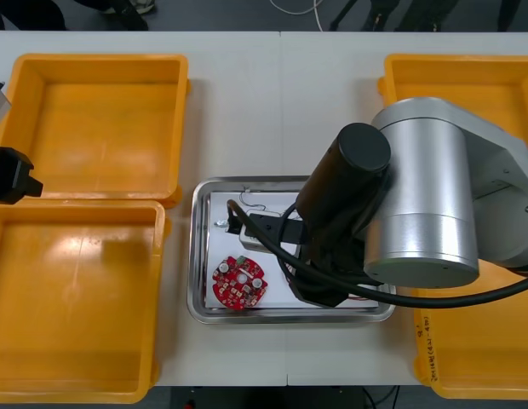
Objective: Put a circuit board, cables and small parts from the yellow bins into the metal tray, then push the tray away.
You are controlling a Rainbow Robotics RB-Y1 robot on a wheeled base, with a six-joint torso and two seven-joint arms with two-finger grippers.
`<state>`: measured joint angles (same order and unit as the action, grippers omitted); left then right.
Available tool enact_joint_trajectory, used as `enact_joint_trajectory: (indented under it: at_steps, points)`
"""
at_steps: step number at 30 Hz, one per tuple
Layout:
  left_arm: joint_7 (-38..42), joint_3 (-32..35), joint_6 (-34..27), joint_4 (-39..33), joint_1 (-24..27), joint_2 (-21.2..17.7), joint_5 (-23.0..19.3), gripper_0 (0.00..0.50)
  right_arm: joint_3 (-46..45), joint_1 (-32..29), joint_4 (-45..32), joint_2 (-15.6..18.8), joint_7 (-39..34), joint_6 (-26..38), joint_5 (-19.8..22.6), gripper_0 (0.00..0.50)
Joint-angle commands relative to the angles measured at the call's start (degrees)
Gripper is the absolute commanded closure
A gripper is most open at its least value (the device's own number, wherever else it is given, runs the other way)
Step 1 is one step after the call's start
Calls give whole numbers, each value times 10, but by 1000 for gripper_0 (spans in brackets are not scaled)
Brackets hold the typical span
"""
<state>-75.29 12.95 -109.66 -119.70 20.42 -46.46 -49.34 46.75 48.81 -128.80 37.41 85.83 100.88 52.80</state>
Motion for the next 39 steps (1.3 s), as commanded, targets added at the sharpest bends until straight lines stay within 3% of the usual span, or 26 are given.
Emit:
enact_joint_trajectory:
  at_steps: [1,5,19,30,39]
  points:
    - [57,18,-3,-17,-10,-28,-8,0,43,23,15,-10,40,-40,-28,0]
    - [57,18,-3,-17,-10,-28,-8,0,76,23,24,-8,61,-63,-52,0]
    - [57,18,-3,-17,-10,-28,-8,0,141,23,64,-27,74,-72,-62,0]
    - [57,18,-3,-17,-10,-28,-8,0,208,28,85,-45,73,-126,-122,0]
    - [57,18,-3,-17,-10,-28,-8,0,233,28,97,-40,73,-132,-124,0]
